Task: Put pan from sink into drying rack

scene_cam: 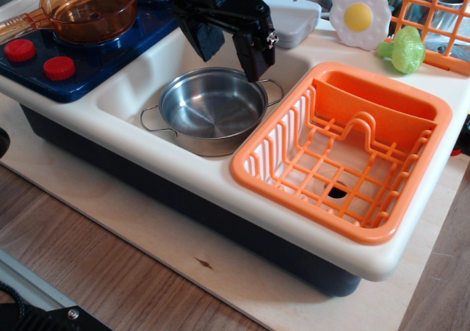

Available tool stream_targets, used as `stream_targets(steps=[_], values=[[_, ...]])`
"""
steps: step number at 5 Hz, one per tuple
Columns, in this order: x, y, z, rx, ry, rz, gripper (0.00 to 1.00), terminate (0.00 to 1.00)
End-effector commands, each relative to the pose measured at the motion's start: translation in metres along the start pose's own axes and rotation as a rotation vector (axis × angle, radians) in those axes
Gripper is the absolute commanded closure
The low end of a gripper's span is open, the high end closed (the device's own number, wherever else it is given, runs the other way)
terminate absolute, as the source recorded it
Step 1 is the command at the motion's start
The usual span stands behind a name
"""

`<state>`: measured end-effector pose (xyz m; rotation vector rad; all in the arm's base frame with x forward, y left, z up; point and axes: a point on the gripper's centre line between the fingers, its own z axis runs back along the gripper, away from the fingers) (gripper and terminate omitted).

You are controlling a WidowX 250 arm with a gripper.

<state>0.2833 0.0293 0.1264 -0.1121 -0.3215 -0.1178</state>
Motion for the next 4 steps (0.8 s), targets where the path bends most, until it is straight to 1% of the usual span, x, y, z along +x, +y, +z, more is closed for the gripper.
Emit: stream_targets(steps=[1, 2, 3, 4], values=[[0.0, 0.0, 0.0, 0.0, 0.0, 0.0, 0.0, 0.0], [-0.007, 0.0, 0.005, 0.044, -0.007, -0.158, 0.0, 0.0], [-0.016, 0.001, 0.004, 0.031, -0.005, -0.308, 0.0, 0.0], [-0.022, 0.011, -0.001, -0.023, -0.003, -0.449, 0.0, 0.0]])
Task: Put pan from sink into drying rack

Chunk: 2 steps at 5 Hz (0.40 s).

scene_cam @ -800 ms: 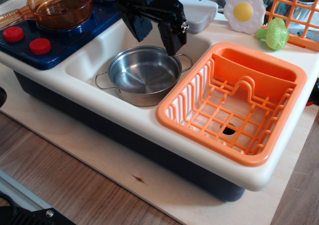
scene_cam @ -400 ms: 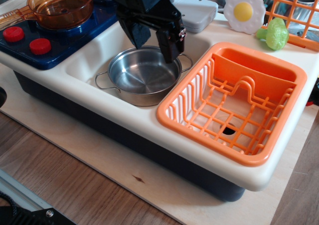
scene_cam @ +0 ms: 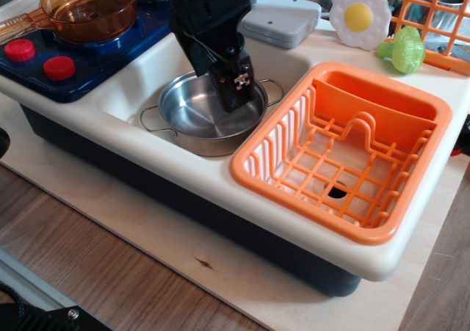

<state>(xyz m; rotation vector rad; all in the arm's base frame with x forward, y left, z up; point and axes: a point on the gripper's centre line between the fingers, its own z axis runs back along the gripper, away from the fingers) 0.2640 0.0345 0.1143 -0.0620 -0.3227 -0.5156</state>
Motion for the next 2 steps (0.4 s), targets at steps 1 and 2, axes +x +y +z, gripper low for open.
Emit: stream_targets(steps=[1, 2], values=[[-0.009, 0.009, -0.004, -0.077, -0.034, -0.153, 0.0, 0.0], [-0.022, -0.001, -0.012, -0.071, -0.061, -0.149, 0.0, 0.0]])
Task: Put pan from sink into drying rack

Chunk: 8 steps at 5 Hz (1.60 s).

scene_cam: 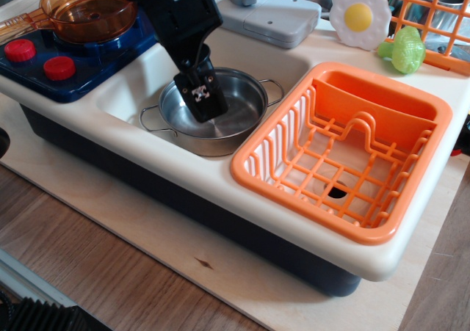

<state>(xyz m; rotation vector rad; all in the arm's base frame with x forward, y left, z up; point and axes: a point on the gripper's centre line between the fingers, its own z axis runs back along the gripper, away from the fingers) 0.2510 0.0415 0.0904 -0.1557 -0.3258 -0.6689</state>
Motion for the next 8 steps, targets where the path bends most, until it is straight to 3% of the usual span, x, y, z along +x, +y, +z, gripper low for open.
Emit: stream_targets(steps=[1, 2, 5, 6, 8], values=[[-0.008, -0.018, -0.001, 0.049, -0.051, 0.01, 0.0, 0.0], [-0.008, -0.023, -0.009, 0.045, -0.065, 0.009, 0.0, 0.0], [-0.002, 0.008, -0.034, 0.019, -0.092, -0.029, 0.0, 0.0], [0.002, 0.008, -0.029, 0.026, -0.071, -0.023, 1.0, 0.0], [0.02, 0.002, 0.015, 0.064, 0.017, 0.022, 1.0, 0.0]])
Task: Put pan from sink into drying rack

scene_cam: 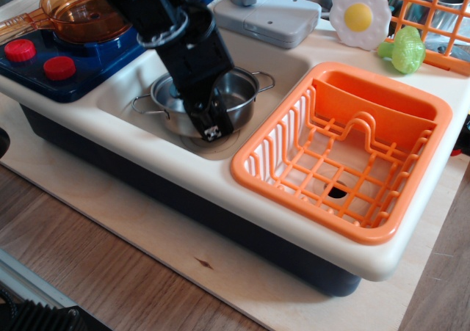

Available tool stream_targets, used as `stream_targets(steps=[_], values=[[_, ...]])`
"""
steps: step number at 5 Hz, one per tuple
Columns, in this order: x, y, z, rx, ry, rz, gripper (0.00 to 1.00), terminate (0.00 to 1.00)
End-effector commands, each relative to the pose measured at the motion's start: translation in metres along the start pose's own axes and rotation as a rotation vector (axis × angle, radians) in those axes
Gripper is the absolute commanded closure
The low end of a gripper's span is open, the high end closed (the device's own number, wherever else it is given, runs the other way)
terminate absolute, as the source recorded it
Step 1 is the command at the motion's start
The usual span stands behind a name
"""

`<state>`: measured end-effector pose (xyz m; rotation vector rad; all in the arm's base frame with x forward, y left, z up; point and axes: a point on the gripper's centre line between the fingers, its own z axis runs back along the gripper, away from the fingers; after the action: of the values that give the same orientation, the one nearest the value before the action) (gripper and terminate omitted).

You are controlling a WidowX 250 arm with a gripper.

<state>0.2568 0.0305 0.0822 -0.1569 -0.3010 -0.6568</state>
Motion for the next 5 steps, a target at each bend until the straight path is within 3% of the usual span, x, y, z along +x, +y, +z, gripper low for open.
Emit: stream_targets(steps=[1, 2, 3, 4, 5], values=[[0.022, -0.009, 0.053, 0.125, 0.006, 0.074, 1.0, 0.0], [0.041, -0.04, 0.069, 0.137, 0.007, 0.129, 1.0, 0.0], [0.058, -0.086, 0.07, 0.176, -0.036, 0.17, 1.0, 0.0], [0.081, -0.117, 0.06, 0.09, -0.08, 0.123, 1.0, 0.0], [0.106, -0.14, 0.045, 0.055, -0.08, 0.055, 1.0, 0.0]])
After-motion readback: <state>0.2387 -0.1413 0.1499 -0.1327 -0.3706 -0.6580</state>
